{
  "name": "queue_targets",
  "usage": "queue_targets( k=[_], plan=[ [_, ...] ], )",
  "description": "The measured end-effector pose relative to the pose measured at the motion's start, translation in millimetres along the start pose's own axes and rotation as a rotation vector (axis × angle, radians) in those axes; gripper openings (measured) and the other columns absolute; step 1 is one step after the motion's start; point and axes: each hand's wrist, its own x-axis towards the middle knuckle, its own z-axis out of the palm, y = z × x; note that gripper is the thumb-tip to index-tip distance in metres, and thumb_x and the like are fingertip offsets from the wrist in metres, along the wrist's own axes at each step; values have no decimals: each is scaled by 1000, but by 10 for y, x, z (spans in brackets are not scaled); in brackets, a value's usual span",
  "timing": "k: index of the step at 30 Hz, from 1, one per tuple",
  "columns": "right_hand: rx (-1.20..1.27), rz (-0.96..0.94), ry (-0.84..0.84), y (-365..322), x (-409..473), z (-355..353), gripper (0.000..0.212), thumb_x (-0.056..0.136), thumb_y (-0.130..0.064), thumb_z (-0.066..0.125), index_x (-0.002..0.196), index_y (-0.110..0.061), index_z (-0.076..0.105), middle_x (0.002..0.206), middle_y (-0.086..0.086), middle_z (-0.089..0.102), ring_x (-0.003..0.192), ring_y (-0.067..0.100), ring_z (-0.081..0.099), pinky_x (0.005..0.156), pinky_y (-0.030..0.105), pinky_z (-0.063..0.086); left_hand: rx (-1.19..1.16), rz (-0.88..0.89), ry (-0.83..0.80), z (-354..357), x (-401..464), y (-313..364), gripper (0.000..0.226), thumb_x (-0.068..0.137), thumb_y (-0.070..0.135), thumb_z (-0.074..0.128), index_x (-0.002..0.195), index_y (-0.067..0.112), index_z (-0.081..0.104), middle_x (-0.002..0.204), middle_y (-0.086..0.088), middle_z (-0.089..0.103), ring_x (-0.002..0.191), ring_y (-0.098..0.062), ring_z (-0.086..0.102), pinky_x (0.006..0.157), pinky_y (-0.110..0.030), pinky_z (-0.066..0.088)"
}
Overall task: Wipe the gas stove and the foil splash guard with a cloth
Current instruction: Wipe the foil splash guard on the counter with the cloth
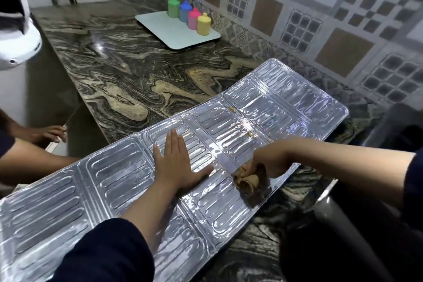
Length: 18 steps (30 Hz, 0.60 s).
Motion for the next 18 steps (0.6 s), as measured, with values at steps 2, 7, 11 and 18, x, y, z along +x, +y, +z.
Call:
queue_targets(
  k=[2, 7, 11, 18],
  plan=[
    [67, 29, -80, 60, 1, 96, 58, 80, 3, 44, 129, -24, 60, 99, 4, 64, 85, 14, 48, 73, 27, 37, -9, -2, 0, -6, -8, 6, 134, 58, 98, 4, 150, 1, -10, 155, -17, -25, 145, -29, -21, 112, -62, -2],
    [108, 86, -207, 88, -95, 204, 51, 78, 6, 37, 118, -11, 65, 89, 3, 57, 83, 14, 47, 70, 29, 39, -9, 6, -9, -23, -26, 16, 134, 59, 98, 7, 150, 1, -10, 156, -17, -24, 145, -29, -20, 112, -62, -1],
    [199, 129, -249, 79, -115, 158, 44, 83, 11, 37, 117, 0, 62, 72, 5, 56, 80, 19, 50, 54, 24, 38, -12, 13, -18, -16, -29, 2, 135, 57, 98, 5, 150, 1, -10, 156, -16, -24, 145, -28, -21, 112, -62, 1],
    [222, 108, 60, 122, -280, -405, 41, 79, 11, 52, 109, -12, 68, 78, -1, 60, 62, 6, 52, 51, 17, 43, -13, 15, -30, -21, -82, -44, 137, 55, 98, 2, 149, 0, -11, 155, -17, -27, 145, -29, -21, 111, -63, 2]
  ],
)
